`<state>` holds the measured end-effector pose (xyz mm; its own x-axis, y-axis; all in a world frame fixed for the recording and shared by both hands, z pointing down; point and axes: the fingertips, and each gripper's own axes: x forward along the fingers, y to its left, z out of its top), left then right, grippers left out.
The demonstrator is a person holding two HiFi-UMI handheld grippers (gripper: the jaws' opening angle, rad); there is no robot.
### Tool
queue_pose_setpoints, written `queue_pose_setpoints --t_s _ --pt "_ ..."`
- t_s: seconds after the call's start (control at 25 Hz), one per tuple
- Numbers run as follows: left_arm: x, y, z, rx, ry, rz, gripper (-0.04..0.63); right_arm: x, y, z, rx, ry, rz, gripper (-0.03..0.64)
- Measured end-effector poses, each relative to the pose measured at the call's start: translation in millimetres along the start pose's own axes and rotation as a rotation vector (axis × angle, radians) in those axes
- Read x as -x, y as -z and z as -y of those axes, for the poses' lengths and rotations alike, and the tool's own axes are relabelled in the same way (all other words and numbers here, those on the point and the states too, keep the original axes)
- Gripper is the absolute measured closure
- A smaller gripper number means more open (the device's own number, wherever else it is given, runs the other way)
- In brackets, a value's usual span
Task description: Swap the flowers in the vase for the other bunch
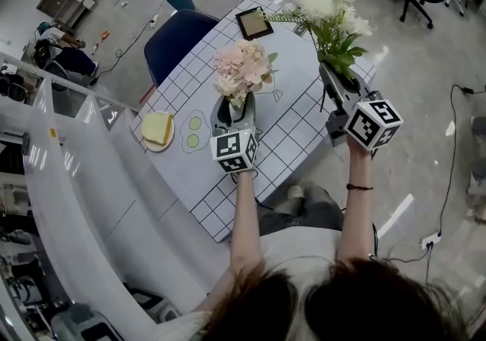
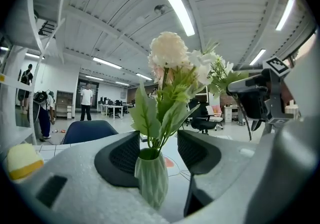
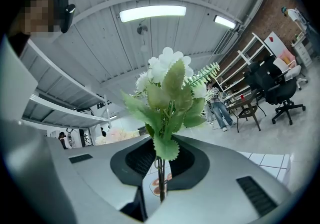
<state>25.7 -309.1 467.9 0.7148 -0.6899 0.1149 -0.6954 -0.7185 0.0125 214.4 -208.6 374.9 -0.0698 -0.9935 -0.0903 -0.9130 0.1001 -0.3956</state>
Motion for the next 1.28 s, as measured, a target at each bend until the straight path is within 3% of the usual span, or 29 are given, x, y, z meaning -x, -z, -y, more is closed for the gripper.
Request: queue_pose_setpoints --t_s 0.4,0.64,1.28 --pt "-6 6 0 -0.050 -0.011 -0.038 0.373 -1 0 8 -0.005 0.014 0.000 0.561" --pt "-7 5 1 -0.066 -0.014 -0.044 0.443 -2 0 9 -0.003 0.011 -0.002 0.561" --pt "0 -8 1 -0.048 -0.030 -0.011 0.485 -1 -3 5 -0.002 -0.008 0.000 0.561"
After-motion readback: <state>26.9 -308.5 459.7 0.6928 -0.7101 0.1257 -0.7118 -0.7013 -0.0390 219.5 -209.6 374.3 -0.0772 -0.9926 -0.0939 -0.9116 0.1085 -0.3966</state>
